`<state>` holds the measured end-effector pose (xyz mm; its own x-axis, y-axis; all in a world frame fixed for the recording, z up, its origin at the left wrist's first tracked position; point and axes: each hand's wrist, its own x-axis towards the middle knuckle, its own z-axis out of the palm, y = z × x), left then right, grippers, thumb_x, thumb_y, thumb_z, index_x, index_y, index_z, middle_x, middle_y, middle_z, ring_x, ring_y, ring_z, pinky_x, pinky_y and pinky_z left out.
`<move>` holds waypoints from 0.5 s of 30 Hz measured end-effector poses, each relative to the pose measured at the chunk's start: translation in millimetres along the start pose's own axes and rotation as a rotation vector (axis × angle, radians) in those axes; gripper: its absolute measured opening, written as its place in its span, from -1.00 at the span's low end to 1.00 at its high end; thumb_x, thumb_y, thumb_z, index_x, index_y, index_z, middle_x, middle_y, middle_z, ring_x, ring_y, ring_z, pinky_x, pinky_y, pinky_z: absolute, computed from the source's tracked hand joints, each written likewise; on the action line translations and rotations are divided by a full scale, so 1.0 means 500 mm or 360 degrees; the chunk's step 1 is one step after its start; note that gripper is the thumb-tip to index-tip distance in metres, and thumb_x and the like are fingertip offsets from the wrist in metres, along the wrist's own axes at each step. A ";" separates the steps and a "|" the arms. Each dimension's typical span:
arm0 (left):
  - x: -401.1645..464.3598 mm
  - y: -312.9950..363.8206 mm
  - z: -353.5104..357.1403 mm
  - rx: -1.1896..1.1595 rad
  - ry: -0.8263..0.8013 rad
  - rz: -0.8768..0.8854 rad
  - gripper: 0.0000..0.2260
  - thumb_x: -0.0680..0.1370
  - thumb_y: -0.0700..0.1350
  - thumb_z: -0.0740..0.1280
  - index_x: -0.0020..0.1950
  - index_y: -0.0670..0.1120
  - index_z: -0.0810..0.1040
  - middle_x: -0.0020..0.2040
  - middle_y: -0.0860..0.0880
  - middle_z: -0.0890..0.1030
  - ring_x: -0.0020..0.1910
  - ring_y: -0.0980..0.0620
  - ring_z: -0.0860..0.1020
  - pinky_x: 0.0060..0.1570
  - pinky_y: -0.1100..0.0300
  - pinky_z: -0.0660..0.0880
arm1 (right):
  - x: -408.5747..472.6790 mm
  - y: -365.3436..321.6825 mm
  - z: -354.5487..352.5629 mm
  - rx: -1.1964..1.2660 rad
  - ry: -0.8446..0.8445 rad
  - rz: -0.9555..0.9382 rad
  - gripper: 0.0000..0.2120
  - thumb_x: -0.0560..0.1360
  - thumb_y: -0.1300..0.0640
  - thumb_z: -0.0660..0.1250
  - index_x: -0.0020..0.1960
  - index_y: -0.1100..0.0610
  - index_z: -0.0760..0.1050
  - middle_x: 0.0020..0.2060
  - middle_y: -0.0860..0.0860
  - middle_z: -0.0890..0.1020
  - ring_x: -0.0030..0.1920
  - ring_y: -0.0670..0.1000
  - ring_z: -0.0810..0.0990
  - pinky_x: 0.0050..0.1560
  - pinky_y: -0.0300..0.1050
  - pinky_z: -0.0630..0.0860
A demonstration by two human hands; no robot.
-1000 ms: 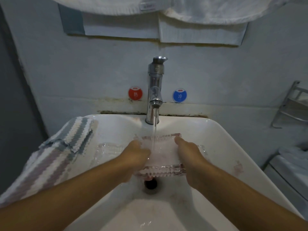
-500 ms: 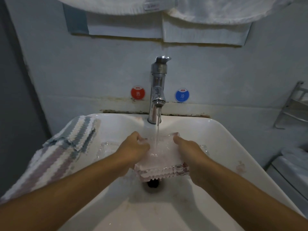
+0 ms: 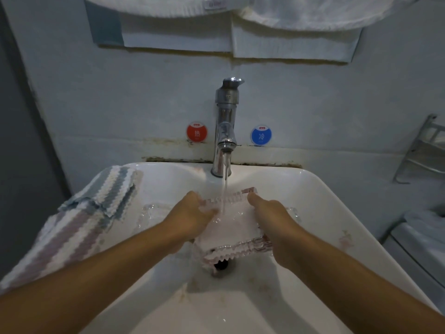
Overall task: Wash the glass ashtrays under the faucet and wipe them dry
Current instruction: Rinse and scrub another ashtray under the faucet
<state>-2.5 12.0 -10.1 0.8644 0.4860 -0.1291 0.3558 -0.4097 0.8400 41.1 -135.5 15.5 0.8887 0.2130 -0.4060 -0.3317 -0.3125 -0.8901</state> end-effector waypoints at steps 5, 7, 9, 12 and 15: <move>0.009 -0.008 -0.002 0.0318 0.0036 0.0101 -0.80 0.70 -0.01 0.12 0.19 -0.10 0.40 0.05 -0.09 0.53 -0.12 0.03 0.49 -0.25 0.19 0.41 | -0.003 -0.001 -0.001 0.0012 0.0007 -0.0018 -0.46 0.68 -0.13 0.13 0.55 0.14 0.22 0.41 0.14 0.42 0.35 0.21 0.40 0.17 0.03 0.32; 0.011 -0.007 -0.001 0.0409 0.0045 0.0144 -0.80 0.69 -0.05 0.09 0.20 -0.13 0.40 0.04 -0.10 0.52 -0.14 0.04 0.47 -0.25 0.18 0.39 | -0.004 -0.002 -0.004 0.0019 0.0011 -0.0024 -0.46 0.69 -0.12 0.12 0.56 0.15 0.21 0.43 0.13 0.40 0.37 0.21 0.39 0.20 0.03 0.33; 0.011 -0.007 0.002 0.0411 0.0010 0.0157 -0.80 0.68 -0.08 0.11 0.24 -0.14 0.38 0.04 -0.09 0.51 -0.11 0.02 0.48 -0.20 0.16 0.42 | -0.002 -0.002 -0.003 0.0030 0.0020 -0.0030 -0.48 0.68 -0.12 0.12 0.54 0.15 0.25 0.32 0.13 0.46 0.22 0.17 0.44 0.13 0.01 0.34; 0.006 -0.004 0.000 0.0255 -0.0001 0.0091 -0.78 0.65 -0.05 0.23 0.26 -0.08 0.36 0.04 -0.04 0.50 -0.08 0.00 0.52 -0.27 0.17 0.50 | 0.002 -0.002 -0.003 0.0041 0.0039 -0.0034 -0.49 0.68 -0.13 0.13 0.51 0.15 0.30 0.26 0.11 0.47 0.17 0.15 0.45 0.14 0.03 0.39; -0.001 0.005 -0.012 0.0313 0.0020 0.0097 -0.80 0.62 0.04 0.32 0.05 -0.08 0.44 -0.08 -0.04 0.53 -0.25 0.04 0.52 -0.40 0.21 0.48 | 0.001 0.000 -0.002 0.0040 0.0020 -0.0022 -0.48 0.67 -0.14 0.14 0.51 0.13 0.30 0.32 0.11 0.47 0.22 0.17 0.46 0.06 0.00 0.38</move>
<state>-4.2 15.3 -4.9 0.8823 0.4648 -0.0737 0.3667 -0.5807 0.7269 42.0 -136.4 15.5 0.8970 0.2053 -0.3914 -0.3273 -0.2863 -0.9005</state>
